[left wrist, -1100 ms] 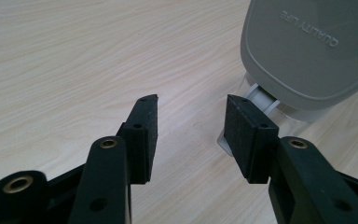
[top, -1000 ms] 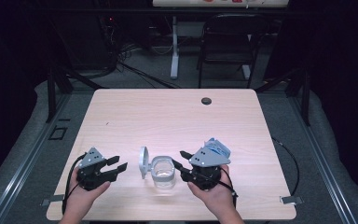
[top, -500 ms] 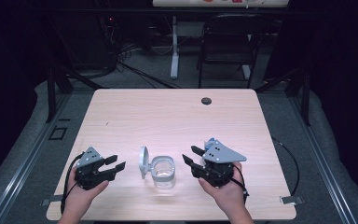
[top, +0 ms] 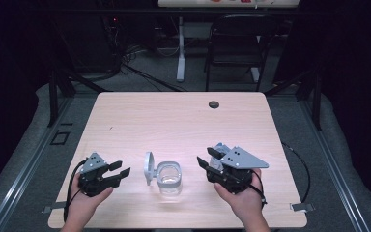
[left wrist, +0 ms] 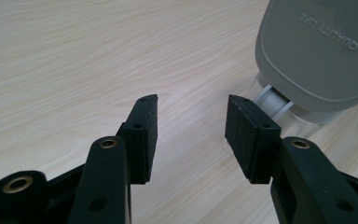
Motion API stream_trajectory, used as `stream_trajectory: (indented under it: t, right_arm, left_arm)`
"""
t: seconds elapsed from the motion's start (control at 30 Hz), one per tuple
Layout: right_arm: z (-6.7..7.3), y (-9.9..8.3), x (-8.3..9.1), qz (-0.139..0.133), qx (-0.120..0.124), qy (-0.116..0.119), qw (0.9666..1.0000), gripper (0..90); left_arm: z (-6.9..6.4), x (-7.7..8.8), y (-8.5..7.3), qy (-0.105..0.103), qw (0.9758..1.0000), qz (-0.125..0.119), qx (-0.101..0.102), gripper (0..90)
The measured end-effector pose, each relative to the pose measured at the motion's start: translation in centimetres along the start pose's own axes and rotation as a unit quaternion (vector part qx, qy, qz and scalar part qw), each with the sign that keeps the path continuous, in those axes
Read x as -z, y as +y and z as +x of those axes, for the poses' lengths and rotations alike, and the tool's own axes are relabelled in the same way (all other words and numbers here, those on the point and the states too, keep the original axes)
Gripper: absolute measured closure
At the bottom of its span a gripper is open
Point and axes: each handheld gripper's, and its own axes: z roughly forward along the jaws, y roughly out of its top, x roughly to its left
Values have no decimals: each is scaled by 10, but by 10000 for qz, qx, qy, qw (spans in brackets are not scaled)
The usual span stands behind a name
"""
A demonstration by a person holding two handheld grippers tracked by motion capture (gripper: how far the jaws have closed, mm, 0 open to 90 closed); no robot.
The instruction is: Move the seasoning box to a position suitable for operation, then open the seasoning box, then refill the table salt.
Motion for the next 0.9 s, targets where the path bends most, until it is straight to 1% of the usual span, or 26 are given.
stream_trajectory:
  t: [0.03, 0.13, 0.17, 0.23, 0.4, 0.47, 0.57, 0.7, 0.73, 0.83, 0.9]
  right_arm:
    - [-2, 1, 2, -48, -46, -25, 10000, 546]
    - [-8, 3, 9, -79, -84, -114, 9999, 532]
    - [-8, 3, 9, -79, -84, -114, 9999, 532]
    - [-13, 3, 12, -119, -152, -197, 9996, 522]
    - [-19, 2, 18, -105, -171, -328, 9993, 508]
    - [-24, 2, 22, -186, -226, -392, 9988, 477]
    - [-30, 1, 25, -215, -279, -486, 9982, 434]
    - [-38, -4, 25, -117, -369, -563, 9977, 412]
    - [-40, -6, 25, -54, -378, -604, 9974, 408]
    - [-44, -10, 24, -40, -497, -659, 9966, 403]
    - [-47, -11, 25, -9, -507, -691, 9963, 402]
  left_arm:
    - [0, 0, 0, -7, 10000, -10, 6, 544]
    - [0, 1, 0, -1, 10000, -11, 20, 543]
    - [0, 1, 0, -1, 10000, -11, 20, 543]
    - [1, 1, 0, 10, 10000, -13, 40, 543]
    - [2, 2, 0, 26, 10000, -18, 38, 542]
    - [3, 1, 0, 26, 10000, -27, 57, 541]
    - [3, 1, 0, 8, 10000, -15, 63, 540]
    - [3, 1, 0, 7, 10000, -3, 72, 538]
    - [4, 0, 0, 12, 10000, -25, 62, 538]
    - [4, 0, 0, 16, 10000, -24, 63, 537]
    - [4, 0, 0, 15, 10000, -25, 61, 536]
